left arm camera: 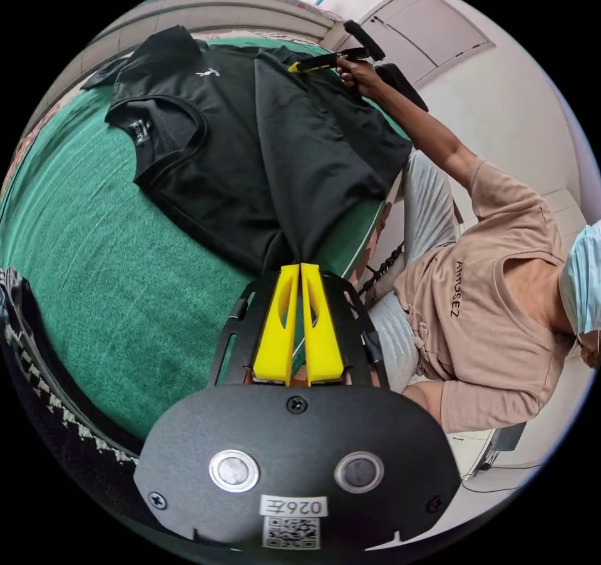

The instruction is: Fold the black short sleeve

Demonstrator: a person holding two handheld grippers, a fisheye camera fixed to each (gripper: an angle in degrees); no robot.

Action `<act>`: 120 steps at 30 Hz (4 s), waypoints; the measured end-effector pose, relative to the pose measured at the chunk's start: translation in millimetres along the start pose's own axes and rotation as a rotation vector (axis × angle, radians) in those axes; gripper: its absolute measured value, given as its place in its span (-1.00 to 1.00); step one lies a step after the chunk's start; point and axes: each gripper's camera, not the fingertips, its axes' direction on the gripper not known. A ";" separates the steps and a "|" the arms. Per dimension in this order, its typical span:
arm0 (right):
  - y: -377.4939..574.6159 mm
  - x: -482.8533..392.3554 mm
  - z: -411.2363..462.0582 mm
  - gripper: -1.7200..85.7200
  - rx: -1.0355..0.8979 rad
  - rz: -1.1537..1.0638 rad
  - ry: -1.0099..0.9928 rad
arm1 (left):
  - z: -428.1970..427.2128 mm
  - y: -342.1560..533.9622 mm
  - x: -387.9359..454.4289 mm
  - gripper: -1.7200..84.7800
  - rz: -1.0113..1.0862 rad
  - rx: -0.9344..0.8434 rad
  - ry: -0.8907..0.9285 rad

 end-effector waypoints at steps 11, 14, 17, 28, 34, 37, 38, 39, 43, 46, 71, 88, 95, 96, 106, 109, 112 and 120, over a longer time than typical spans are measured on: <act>-100.7 93.1 7.5 -0.83 0.210 0.127 -0.160 | -11.6 -16.6 -11.3 -0.95 -0.025 0.416 0.114; -156.8 90.0 39.4 -0.72 0.190 0.155 -0.147 | 29.5 -53.3 -10.2 -0.82 -0.076 0.240 0.047; -202.1 95.3 78.3 -0.68 0.144 0.196 -0.095 | 63.8 -76.9 -15.5 -0.76 -0.126 0.097 -0.049; -229.5 113.1 45.2 -0.99 0.239 0.103 -0.072 | 96.7 -72.3 -28.0 -0.98 -0.015 0.028 0.016; -279.7 90.2 59.4 -0.85 0.136 -0.008 -0.020 | 114.2 -66.3 -39.1 -0.98 -0.077 0.025 0.026; -263.4 107.5 45.1 -0.78 0.218 0.028 -0.075 | 106.2 -55.1 -40.5 -0.98 -0.131 0.085 -0.073; -247.7 112.3 34.9 -0.79 0.273 0.026 -0.105 | 101.5 -51.6 -39.0 -0.98 -0.143 0.118 -0.099; -239.4 114.9 30.5 -0.80 0.299 0.026 -0.117 | 89.7 -44.0 -32.4 -0.98 -0.146 0.210 -0.127; -210.2 139.5 40.5 -0.87 0.303 0.062 -0.113 | 83.5 -36.3 -12.9 -0.98 -0.011 0.423 -0.010; -216.9 157.9 54.3 -0.89 0.211 0.059 -0.100 | 132.8 -63.5 -24.5 -0.98 -0.047 0.141 -0.026; -363.7 120.6 -148.0 -0.76 0.470 -0.073 -0.329 | 73.0 -242.4 -342.6 -0.70 -0.498 0.650 -0.288; -216.1 188.3 -295.9 -0.63 0.603 -0.233 -0.506 | 57.5 -290.7 -331.8 -0.98 0.052 0.926 0.241; -183.1 188.5 -333.5 -0.74 0.498 -0.543 -0.967 | 18.4 -349.5 -192.5 -0.98 0.540 0.761 0.257; -170.5 193.9 -344.0 -0.78 0.548 -0.552 -0.999 | 10.9 -354.4 -165.4 -0.98 0.584 0.737 0.204; 124.5 168.2 -462.7 -0.86 0.612 -0.683 -0.648 | 80.1 -301.7 10.6 -0.93 0.835 0.403 0.261; 194.0 137.7 -399.4 -0.77 0.289 -0.663 -0.489 | 144.8 -264.5 9.6 -0.89 0.681 0.257 0.230; 240.9 122.5 -339.5 -0.72 0.052 -0.612 -0.404 | 189.7 -225.2 -13.8 -0.96 0.486 0.199 0.215; 187.8 103.2 -303.6 -0.73 0.046 -0.370 -0.514 | 199.2 -192.6 -50.1 -0.98 0.102 0.439 0.629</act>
